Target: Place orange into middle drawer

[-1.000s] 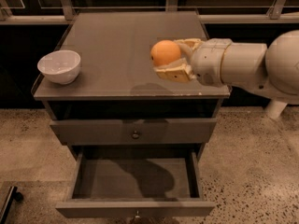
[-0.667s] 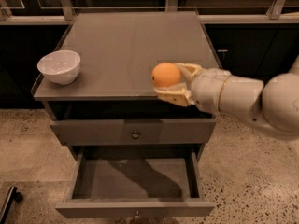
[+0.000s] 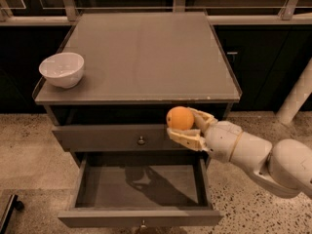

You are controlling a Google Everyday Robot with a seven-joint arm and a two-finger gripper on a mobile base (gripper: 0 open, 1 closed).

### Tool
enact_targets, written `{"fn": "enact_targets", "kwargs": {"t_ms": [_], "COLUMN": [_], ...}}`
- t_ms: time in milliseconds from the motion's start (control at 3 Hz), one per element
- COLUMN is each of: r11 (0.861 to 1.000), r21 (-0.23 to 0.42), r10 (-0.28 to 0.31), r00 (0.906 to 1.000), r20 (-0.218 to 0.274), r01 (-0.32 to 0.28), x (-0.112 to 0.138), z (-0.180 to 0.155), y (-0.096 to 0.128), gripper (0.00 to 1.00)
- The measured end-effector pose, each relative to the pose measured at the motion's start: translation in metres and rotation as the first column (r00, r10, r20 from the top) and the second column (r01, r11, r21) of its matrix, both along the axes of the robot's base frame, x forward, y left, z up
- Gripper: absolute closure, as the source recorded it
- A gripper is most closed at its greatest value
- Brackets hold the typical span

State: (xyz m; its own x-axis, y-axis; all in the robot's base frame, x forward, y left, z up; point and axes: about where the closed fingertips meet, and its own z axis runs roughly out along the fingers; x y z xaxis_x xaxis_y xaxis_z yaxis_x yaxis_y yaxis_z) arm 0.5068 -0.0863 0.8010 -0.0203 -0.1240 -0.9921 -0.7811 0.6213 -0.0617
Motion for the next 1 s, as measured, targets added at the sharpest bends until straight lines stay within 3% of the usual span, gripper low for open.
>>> {"fn": "enact_targets", "kwargs": {"t_ms": [333,1000], "r11": [0.994,0.991], "r21": [0.100,0.114], "r10": [-0.027,-0.053], "r00": [0.9966,0.9925], "r20": [-0.078,-0.110], "r01": [0.034,0.065], "x": [-0.005,-0.007], "z": [-0.050,-0.074], "y": [-0.016,-0.016], "gripper": [1.00,1.00]}}
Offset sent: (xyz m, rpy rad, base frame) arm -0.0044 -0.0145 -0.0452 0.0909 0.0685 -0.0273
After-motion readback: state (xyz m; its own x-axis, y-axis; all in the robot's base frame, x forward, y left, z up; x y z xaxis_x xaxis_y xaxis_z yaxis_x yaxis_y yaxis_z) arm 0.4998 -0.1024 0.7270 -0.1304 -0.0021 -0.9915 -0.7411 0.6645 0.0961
